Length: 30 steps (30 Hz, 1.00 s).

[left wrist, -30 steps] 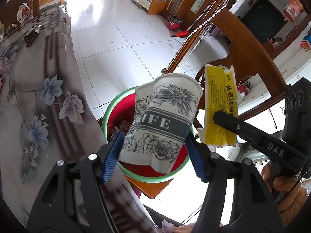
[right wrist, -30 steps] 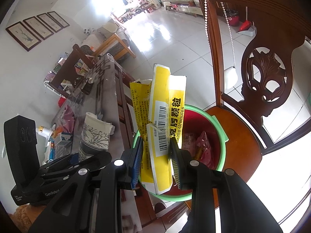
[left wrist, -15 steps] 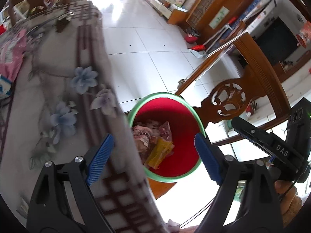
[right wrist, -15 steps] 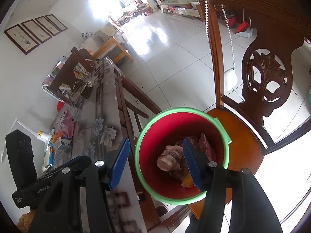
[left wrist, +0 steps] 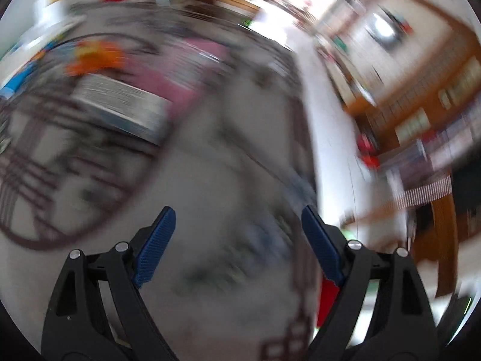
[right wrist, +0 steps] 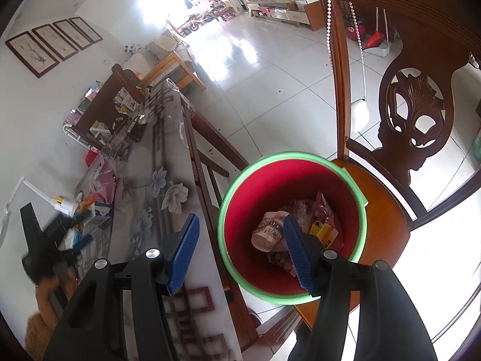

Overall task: Collect trash
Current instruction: 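Return to the table and grasp the white milk carton with the left tool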

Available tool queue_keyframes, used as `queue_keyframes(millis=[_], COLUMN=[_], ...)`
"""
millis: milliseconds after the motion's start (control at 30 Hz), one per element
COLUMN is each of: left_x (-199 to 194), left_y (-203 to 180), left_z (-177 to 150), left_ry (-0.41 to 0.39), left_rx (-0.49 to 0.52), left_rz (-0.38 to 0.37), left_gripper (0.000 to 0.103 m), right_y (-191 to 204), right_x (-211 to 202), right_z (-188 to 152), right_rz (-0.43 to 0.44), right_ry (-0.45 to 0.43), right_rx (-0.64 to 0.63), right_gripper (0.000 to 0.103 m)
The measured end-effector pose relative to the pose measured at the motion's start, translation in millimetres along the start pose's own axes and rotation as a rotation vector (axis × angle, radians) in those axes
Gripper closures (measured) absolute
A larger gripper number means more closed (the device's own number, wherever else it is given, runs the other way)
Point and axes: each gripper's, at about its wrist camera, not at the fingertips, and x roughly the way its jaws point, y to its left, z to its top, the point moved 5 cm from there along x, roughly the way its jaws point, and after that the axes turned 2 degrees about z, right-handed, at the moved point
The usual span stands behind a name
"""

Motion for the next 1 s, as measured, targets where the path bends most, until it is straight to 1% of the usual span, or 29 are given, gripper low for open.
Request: queue_keyframes(millis=[33,67,133,167,233,300,367,400,500,567,600,633,667,700,733,767,800,867,1000], left_x=[0,1,1,3,7,13,22,26,45,55,61,64,64,62,59,57,51,39,14], left_y=[15,35,63,79,97,111,124,126,133,133,135,136,135,134,132,129,127,129,148], left_z=[12,29,52,65,81,92,100,99,97,94,94,93,92,92,93,93,92,88,73], left_ry=[-0.014,-0.033,-0.065,-0.083,-0.087,-0.084,-0.070,-0.060,0.021,0.069,0.100,0.113,0.118,0.111,0.110,0.116,0.124,0.133,0.160], left_rx=[-0.057,-0.137,-0.235,-0.287,-0.344,-0.401,-0.459,-0.468,-0.507,-0.507,-0.496,-0.484,-0.461,-0.421,-0.376,-0.333,-0.288,-0.230,-0.142], left_rz=[0.010,0.021,0.038,0.059,0.075,0.083,0.095,0.094,0.083,0.066,0.043,0.024,0.010,-0.029,-0.059,-0.081,-0.119,-0.141,-0.180], left_gripper=[0.020,0.020,0.020,0.020,0.020,0.015,0.012,0.012,0.012,0.012,0.013,0.015,0.025,0.035,0.040,0.051,0.059,0.061,0.061], right_y=[2,3,8,11,17,25,34,40,58,73,79,87,92,101,106,112,119,131,171], right_x=[0,1,2,3,4,7,10,12,15,18,19,21,22,24,26,28,32,41,64], right_z=[-2,-4,-10,-13,-18,-24,-31,-35,-45,-50,-52,-53,-54,-55,-56,-57,-58,-59,-63], right_rz=[-0.004,-0.007,-0.015,-0.020,-0.030,-0.038,-0.048,-0.052,-0.059,-0.070,-0.074,-0.075,-0.076,-0.077,-0.076,-0.076,-0.073,-0.066,-0.036], right_ry=[0.001,0.002,0.003,0.002,0.000,0.002,0.008,0.011,0.017,0.018,0.018,0.016,0.015,0.012,0.011,0.012,0.015,0.024,0.052], right_rx=[0.000,0.001,0.006,0.006,0.009,0.010,0.007,0.004,-0.011,-0.033,-0.040,-0.049,-0.054,-0.065,-0.070,-0.076,-0.081,-0.089,-0.146], right_gripper=[0.046,0.046,0.046,0.046,0.046,0.046,0.046,0.046,0.046,0.046,0.046,0.046,0.046,0.046,0.046,0.046,0.046,0.046,0.046])
